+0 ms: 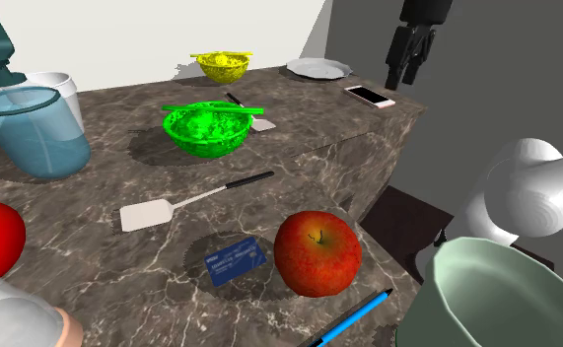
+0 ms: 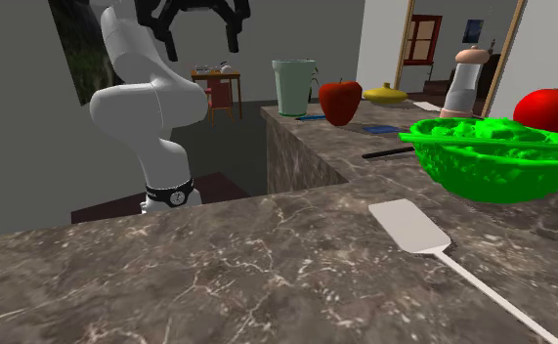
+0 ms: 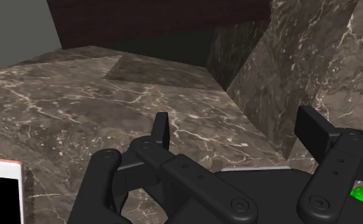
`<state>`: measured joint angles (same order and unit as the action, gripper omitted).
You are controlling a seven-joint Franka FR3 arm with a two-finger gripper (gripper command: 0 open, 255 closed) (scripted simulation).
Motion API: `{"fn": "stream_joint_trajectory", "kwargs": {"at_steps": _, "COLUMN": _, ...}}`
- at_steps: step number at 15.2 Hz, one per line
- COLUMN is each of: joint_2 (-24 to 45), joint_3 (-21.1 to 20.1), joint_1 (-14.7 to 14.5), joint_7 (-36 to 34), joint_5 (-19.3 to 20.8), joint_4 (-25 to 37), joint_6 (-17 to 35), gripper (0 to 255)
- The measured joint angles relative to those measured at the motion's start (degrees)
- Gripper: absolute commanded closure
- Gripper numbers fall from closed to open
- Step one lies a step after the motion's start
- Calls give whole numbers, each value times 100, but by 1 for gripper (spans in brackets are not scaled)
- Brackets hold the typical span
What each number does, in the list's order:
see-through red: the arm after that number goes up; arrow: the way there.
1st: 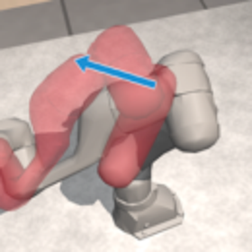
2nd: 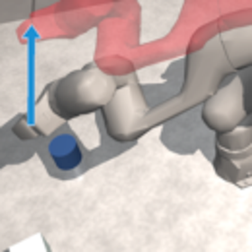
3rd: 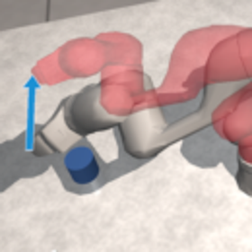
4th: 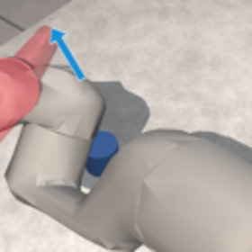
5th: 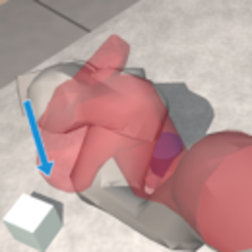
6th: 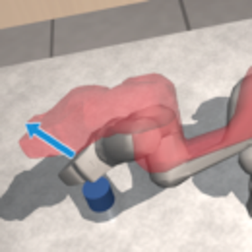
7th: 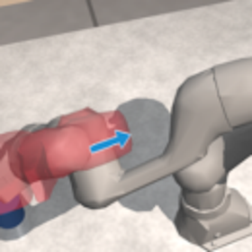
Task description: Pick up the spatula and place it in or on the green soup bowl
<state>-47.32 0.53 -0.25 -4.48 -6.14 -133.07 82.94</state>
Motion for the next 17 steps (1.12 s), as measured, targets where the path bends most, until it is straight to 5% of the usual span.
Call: {"fn": "stream_joint_trajectory", "kwargs": {"at_steps": 17, "joint_2": 2911, "joint_3": -758, "joint_1": 143, "joint_7": -1131, "joint_5": 76, "joint_4": 1228, "joint_6": 2038, "gripper": 0}}
